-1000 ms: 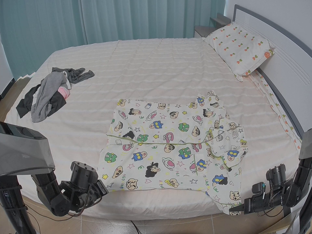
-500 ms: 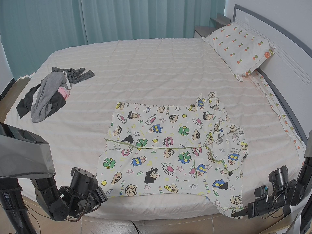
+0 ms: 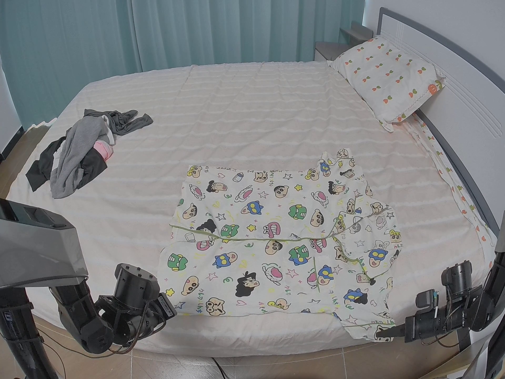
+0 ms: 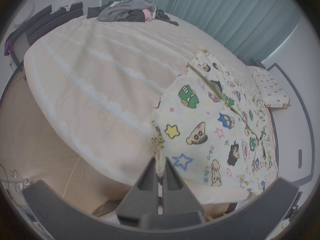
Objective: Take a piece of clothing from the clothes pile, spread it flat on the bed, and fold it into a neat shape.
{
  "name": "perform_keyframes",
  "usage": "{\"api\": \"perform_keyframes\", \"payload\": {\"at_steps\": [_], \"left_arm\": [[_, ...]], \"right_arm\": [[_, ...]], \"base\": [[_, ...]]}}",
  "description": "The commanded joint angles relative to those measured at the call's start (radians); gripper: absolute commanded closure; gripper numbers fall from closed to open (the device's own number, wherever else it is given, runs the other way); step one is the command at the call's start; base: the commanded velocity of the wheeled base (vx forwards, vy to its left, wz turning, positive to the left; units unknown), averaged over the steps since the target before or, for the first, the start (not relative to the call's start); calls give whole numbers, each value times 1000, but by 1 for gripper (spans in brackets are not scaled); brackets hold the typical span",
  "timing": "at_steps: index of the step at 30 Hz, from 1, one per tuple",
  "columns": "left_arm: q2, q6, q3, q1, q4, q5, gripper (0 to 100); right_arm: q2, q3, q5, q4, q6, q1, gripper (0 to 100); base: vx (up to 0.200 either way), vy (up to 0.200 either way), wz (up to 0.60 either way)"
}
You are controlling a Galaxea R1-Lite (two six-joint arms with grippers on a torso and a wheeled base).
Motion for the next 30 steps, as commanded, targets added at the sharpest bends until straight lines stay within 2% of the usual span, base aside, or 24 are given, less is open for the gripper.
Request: {"api": "perform_keyframes", "payload": {"at_steps": [1,5,8,16,17,18,23,30], "left_arm": [[-22,0,-46,3,0,19,100],[-23,0,-79,3,1,20,100],[-23,0,-134,14,8,25,100],[-22,1,-244,45,17,25,100],[-22,1,-244,45,17,25,100],[-19,1,-292,56,61,25,100],[-16,-3,-421,80,187,22,100],[33,-3,-554,109,259,17,100]], "right_arm": [[14,3,40,-34,0,-34,100],[9,0,63,-66,5,-37,100],[0,-1,79,-148,28,-41,100],[-32,-10,135,-365,201,-41,100],[-32,-10,135,-365,201,-41,100],[-19,-32,135,-428,252,-37,100],[32,-110,135,-451,281,-35,100],[104,-247,135,-454,292,-40,100]], "base": [[0,0,0],[0,0,0],[0,0,0],[0,0,0],[0,0,0],[0,0,0],[0,0,0],[0,0,0]]}}
